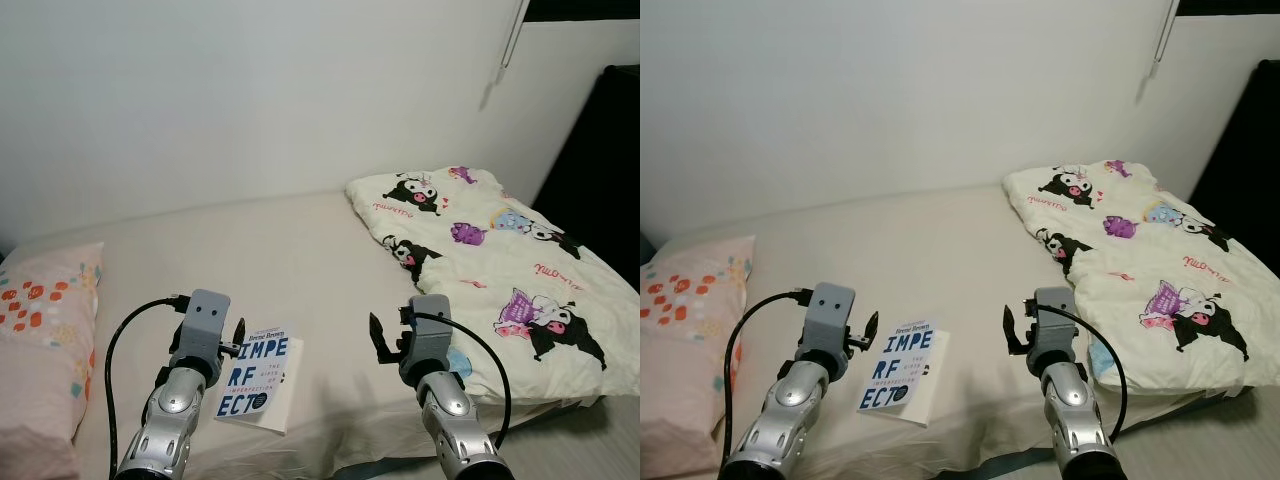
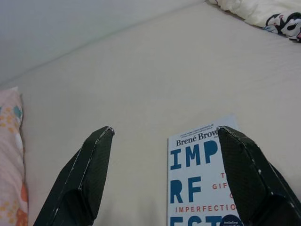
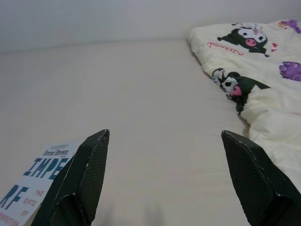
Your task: Clean up the room
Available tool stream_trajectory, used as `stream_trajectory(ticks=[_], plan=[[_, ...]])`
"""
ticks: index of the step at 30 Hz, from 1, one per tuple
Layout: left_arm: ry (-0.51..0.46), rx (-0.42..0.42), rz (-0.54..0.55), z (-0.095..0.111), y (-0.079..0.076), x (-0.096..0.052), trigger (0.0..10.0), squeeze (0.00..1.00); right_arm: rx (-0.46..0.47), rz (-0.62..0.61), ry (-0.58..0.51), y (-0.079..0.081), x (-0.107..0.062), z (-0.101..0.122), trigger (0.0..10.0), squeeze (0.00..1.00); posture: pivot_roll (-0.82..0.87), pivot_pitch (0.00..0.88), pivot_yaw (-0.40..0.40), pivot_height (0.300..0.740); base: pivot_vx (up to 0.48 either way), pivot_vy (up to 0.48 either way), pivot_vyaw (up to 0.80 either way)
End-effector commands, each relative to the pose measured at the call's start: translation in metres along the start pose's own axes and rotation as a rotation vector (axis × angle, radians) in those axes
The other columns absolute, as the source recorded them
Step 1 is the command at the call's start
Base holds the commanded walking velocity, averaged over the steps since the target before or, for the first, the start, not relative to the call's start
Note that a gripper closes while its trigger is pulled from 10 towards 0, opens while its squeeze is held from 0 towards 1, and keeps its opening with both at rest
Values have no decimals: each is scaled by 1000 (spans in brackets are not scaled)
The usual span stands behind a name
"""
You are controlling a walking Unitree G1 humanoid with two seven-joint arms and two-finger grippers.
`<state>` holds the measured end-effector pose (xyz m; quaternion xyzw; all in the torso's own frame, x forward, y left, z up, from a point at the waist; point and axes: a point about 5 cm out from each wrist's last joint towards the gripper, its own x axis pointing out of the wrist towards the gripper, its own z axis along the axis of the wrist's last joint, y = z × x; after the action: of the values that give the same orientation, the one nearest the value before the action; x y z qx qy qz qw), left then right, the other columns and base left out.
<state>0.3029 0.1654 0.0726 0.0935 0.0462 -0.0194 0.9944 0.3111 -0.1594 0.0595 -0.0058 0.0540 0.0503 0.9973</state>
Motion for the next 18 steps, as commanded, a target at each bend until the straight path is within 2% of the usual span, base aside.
stream_trajectory(ticks=[1, 15, 18], plan=[[-4, -16, -1, -1, 0, -1, 10000, 0, -16, 4, -9, 0, -2, 0, 10000, 0, -72, 54, -4, 740, 0, 379, 0], [-6, -18, -9, 0, -1, 0, 10000, 0, -15, -1, -15, -1, -3, 0, 10000, 0, -76, 42, 2, 740, 0, 397, 0], [7, -13, 19, 1, 1, 2, 10000, 0, -16, -1, -16, -1, -3, 1, 10000, 0, -76, 42, 2, 740, 0, -160, 0]])
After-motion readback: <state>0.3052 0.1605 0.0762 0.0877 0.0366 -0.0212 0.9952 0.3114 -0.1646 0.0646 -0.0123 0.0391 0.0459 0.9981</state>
